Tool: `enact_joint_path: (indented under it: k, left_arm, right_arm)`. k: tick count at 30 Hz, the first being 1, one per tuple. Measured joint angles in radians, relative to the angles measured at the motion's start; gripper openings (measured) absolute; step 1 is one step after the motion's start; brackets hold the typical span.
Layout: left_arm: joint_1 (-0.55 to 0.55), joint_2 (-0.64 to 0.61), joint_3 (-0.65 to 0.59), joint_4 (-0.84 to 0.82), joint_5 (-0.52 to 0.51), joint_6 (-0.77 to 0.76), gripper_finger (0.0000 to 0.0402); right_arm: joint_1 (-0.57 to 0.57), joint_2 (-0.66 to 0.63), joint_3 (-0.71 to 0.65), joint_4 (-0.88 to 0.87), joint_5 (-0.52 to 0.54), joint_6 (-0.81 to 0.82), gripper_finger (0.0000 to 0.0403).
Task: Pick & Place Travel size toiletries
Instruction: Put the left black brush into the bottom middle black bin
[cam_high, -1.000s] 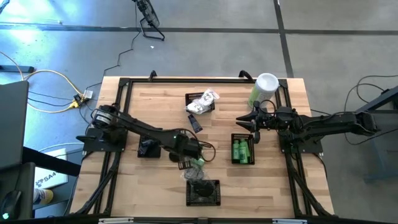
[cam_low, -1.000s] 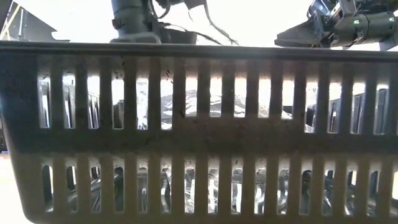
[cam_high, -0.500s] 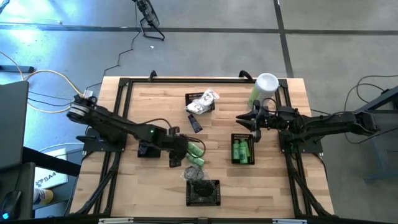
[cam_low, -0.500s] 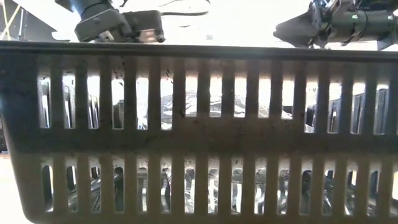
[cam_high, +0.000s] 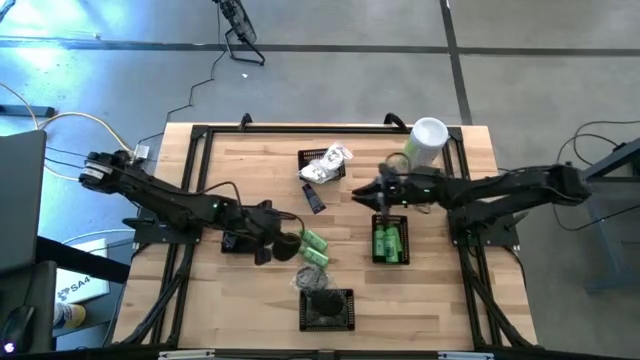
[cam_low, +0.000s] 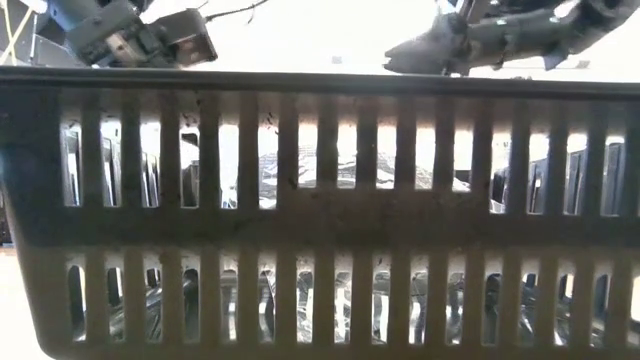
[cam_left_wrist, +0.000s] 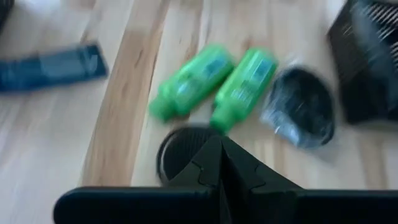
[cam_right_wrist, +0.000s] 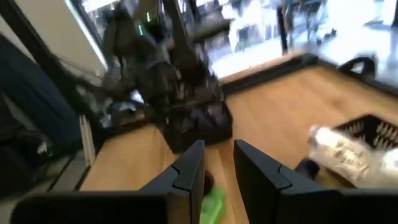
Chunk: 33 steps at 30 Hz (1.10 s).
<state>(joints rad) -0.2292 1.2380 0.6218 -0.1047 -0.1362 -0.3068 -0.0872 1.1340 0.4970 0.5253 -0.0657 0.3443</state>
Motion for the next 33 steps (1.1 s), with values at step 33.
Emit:
enact_joint_path:
  k: [33]
  left_arm:
    - [-0.010, -0.051, -0.063, -0.077, 0.183, -0.301, 0.0000]
  right_arm:
    - [-0.013, 0.570, 0.549, -0.350, -0.231, -0.061, 0.0079]
